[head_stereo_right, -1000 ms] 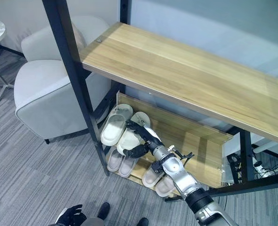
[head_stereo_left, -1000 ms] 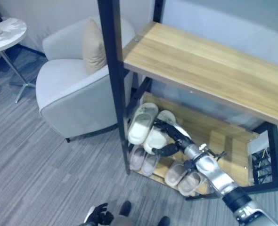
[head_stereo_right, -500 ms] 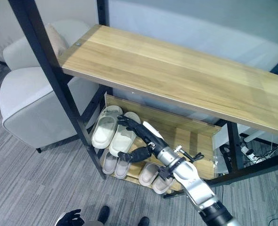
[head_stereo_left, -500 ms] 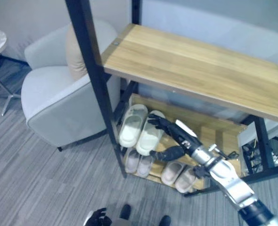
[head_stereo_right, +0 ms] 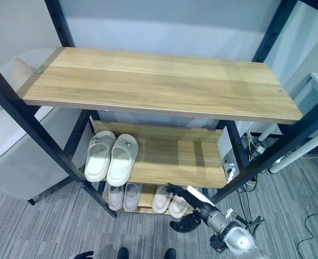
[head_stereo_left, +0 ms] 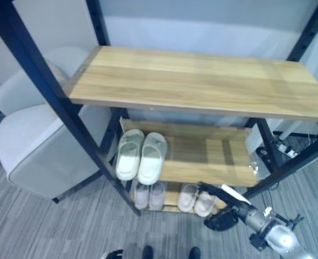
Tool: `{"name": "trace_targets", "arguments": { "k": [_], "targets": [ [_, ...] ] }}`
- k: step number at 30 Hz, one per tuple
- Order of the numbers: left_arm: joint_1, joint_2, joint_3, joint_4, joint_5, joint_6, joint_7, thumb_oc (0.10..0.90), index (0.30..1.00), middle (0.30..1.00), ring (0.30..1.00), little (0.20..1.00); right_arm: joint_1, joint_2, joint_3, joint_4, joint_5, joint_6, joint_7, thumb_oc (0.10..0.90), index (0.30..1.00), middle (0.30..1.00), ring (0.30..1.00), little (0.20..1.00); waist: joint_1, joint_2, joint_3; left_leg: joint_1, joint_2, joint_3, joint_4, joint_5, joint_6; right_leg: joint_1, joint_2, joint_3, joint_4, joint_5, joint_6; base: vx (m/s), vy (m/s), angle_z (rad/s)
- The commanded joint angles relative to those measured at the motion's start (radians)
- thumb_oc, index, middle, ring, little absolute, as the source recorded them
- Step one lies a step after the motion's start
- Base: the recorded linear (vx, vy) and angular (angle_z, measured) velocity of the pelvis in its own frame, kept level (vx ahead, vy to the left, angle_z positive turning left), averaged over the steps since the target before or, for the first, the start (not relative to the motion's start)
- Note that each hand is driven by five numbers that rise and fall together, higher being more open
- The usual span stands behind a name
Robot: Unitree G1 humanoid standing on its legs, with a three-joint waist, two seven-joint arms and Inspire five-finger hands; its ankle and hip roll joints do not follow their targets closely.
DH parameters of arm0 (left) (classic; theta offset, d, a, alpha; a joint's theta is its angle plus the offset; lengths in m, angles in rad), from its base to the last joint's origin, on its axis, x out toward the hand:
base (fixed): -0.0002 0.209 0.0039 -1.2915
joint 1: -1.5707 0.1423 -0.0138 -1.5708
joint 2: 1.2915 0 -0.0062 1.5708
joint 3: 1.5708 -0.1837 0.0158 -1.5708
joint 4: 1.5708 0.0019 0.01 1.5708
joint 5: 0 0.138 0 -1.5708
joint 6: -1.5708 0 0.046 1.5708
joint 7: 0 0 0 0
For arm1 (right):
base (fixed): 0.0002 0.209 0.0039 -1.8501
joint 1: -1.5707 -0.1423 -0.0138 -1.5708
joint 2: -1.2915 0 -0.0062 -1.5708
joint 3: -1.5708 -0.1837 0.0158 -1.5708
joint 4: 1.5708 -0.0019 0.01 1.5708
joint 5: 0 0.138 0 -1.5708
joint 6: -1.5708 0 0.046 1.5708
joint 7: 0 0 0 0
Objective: Arrange the slippers neatly on the shoe rack.
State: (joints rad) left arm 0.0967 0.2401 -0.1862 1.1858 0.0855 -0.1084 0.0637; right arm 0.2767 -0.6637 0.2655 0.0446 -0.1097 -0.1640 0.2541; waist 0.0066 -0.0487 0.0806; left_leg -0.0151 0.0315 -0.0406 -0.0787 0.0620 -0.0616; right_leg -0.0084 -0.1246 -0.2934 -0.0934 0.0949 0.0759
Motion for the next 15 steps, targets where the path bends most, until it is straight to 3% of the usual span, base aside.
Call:
{"name": "trace_targets", "arguments": {
  "k": [1, 5, 10, 12, 15],
  "targets": [
    [-0.063, -0.087, -0.061, 0.055, 0.029, -0.029, -0.051, 0.800, 0.900, 0.900, 0.900, 0.900, -0.081, 0.004, 0.036, 0.074, -0.161, -0.074, -0.112, 0.800, 0.900, 0.900, 0.900, 0.900, 0.019, -0.001, -0.038, 0.002, 0.027, 0.046, -0.009, -0.043, -0.045, 0.038, -0.018, -0.015, 0.012, -0.059, 0.067, 0.00, -0.027, -0.13],
    [-0.071, -0.089, -0.097, 0.038, 0.037, -0.027, -0.037, 0.800, 0.900, 0.900, 0.900, 0.900, -0.130, 0.076, 0.074, 0.301, -0.220, -0.048, -0.196, 0.800, 0.900, 0.900, 0.900, 0.900, 0.023, 0.005, -0.036, 0.003, 0.029, 0.050, -0.009, -0.041, -0.043, 0.042, -0.015, -0.014, 0.008, -0.061, 0.064, 0.00, -0.022, -0.05],
    [-0.074, -0.081, -0.112, 0.028, 0.023, -0.027, -0.024, 0.800, 0.900, 0.900, 0.900, 0.900, -0.178, 0.182, 0.083, 0.560, -0.195, -0.015, -0.271, 0.800, 0.900, 0.900, 0.900, 0.900, 0.028, 0.008, -0.031, 0.002, 0.028, 0.042, -0.009, -0.038, -0.043, 0.048, -0.014, -0.017, 0.006, -0.063, 0.062, 0.00, 0.000, 0.00],
    [-0.071, -0.074, -0.113, 0.026, 0.008, -0.025, -0.010, 0.800, 0.900, 0.900, 0.900, 0.900, -0.194, 0.259, 0.054, 0.771, -0.119, 0.012, -0.312, 0.800, 0.900, 0.900, 0.900, 0.900, 0.032, 0.012, -0.033, 0.002, 0.026, 0.035, -0.009, -0.039, -0.042, 0.051, -0.012, -0.022, 0.006, -0.065, 0.060, 0.00, 0.000, 0.00],
    [-0.071, -0.069, -0.104, 0.028, -0.011, -0.023, 0.000, 0.800, 0.900, 0.900, 0.900, 0.900, -0.202, 0.308, 0.010, 0.860, -0.018, 0.021, -0.325, 0.800, 0.900, 0.900, 0.900, 0.900, 0.035, 0.012, -0.031, 0.005, 0.025, 0.031, -0.009, -0.039, -0.042, 0.055, -0.012, -0.024, 0.006, -0.066, 0.060, 0.00, 0.000, 0.00]
  ]
}}
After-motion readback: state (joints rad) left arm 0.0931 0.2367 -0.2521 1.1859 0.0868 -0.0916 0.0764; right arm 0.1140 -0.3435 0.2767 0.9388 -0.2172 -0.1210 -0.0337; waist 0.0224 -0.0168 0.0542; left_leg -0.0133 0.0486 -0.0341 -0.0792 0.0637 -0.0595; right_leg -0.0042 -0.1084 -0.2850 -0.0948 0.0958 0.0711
